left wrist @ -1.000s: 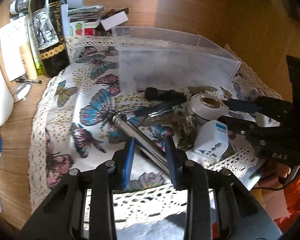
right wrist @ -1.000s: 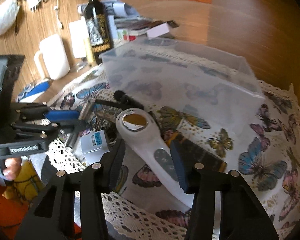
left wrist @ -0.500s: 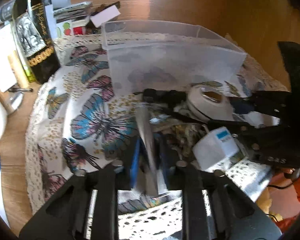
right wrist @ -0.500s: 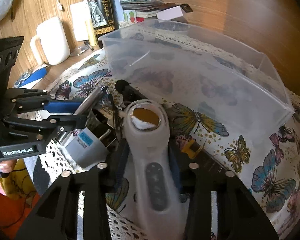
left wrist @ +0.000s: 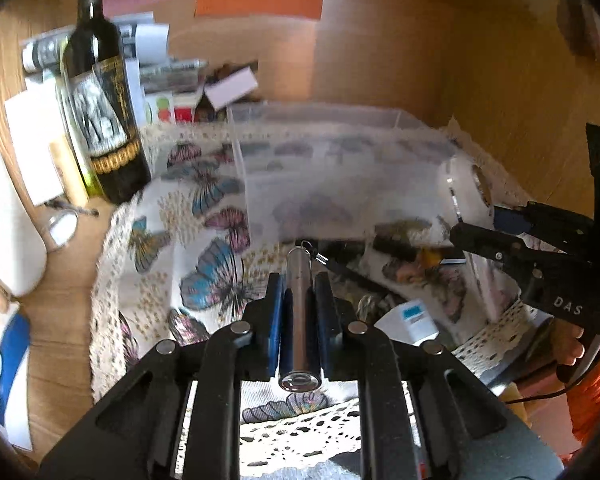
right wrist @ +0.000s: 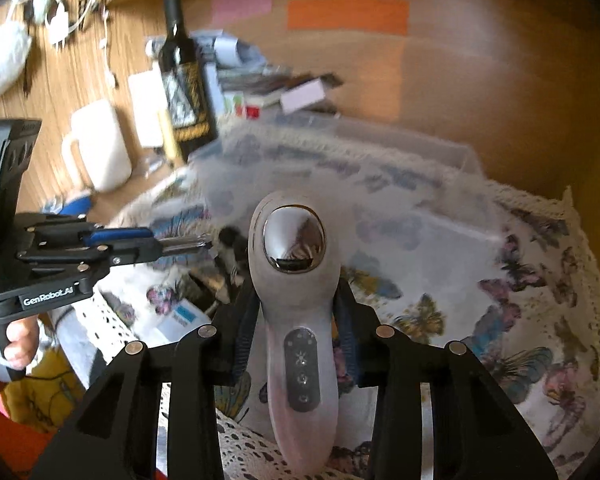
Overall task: Organize rigid objects
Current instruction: 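Lift the rod and massager and carry both into the clear box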
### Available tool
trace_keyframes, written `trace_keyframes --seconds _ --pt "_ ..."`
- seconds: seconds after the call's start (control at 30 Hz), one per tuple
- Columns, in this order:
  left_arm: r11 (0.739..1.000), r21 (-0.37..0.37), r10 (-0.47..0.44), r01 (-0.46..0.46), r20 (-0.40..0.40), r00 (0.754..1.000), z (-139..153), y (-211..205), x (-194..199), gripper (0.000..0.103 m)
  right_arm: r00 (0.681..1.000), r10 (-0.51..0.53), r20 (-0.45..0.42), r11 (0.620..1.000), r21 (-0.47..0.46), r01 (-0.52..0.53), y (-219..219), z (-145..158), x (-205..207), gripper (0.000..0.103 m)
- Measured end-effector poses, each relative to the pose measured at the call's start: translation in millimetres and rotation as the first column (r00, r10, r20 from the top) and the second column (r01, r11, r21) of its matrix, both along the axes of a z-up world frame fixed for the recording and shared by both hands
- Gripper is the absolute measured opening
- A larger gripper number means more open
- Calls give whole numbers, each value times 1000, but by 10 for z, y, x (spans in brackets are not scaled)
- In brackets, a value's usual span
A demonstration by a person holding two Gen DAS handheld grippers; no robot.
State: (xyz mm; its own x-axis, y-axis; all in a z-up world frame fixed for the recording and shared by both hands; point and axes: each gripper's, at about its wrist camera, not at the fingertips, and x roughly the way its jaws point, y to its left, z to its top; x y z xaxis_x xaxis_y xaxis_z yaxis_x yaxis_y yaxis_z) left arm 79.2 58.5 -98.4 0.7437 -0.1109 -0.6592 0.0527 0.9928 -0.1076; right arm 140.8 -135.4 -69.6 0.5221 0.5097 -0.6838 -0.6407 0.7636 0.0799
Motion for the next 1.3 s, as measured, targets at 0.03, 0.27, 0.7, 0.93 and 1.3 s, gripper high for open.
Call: trace_keyframes --seconds 0.03,0.27,0.7,0.93,1.3 --pt "1000 -2 0 0 14 1000 54 6 -12 15 1000 -10 12 1000 8 10 -18 35 -6 34" --pt "1000 -22 -2 4 96 995 401 26 -30 15 995 -68 77 995 85 61 -167 330 -10 34" --pt "1000 -2 17 -17 178 984 876 81 169 15 966 -143 216 982 149 112 -193 846 235 34" --pt "1000 6 24 -25 185 982 901 88 540 15 953 -170 250 982 123 143 -41 874 510 34" --pt "1000 20 -8 7 17 1000 379 20 1254 15 981 -125 148 992 -2 127 168 438 1007 34"
